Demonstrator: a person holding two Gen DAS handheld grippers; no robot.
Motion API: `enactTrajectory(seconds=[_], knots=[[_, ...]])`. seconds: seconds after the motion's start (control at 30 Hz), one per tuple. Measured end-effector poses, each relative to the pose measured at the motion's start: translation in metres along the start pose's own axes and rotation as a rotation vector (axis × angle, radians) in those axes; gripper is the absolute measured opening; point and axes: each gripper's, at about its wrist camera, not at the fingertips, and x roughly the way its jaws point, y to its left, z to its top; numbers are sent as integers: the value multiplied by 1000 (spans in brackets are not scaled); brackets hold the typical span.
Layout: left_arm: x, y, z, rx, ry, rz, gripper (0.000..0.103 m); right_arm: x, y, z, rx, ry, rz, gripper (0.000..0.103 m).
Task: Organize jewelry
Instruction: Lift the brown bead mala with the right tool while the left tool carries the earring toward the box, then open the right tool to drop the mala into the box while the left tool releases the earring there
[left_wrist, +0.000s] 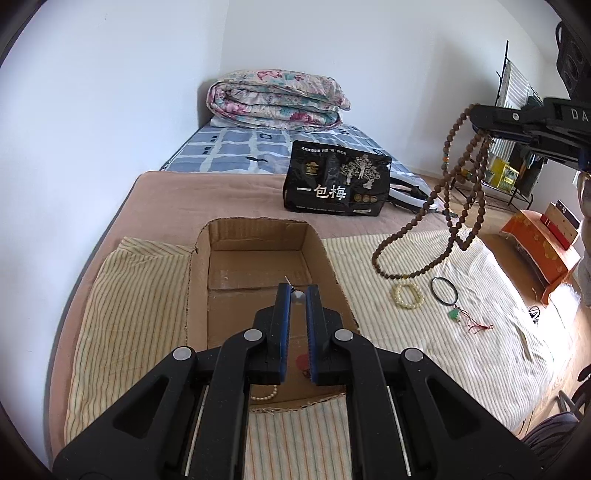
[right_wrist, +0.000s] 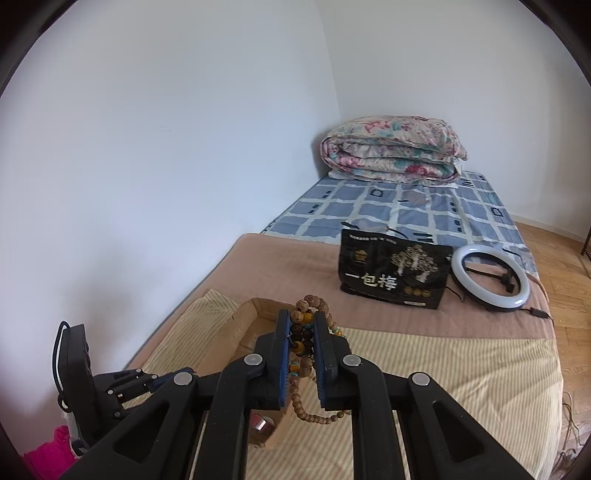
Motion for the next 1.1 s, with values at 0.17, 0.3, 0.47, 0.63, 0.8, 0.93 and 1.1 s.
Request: enactTrajectory(seconds=[0.17, 0.3, 0.47, 0.63, 0.8, 0.93, 1.1], knots=[[7, 9, 0, -10, 6, 2, 6, 21, 13, 11, 12, 0, 45, 9], [15, 16, 0, -20, 14, 3, 6, 38, 23, 16, 12, 5, 67, 9], [25, 25, -1, -35, 24, 4, 6, 67, 26, 16, 37, 33, 91, 9], [36, 31, -4, -41, 40, 2, 6, 94, 25, 14, 63, 66, 99, 9], [47, 36, -7, -56, 59, 1, 6, 118, 24, 8, 77, 98, 102, 9], [55, 38, -10, -57, 74, -1, 6, 134, 22, 2, 76, 126, 98, 10], [62, 40, -13, -55, 87, 7, 6, 150, 16, -9, 80, 160, 86, 10]])
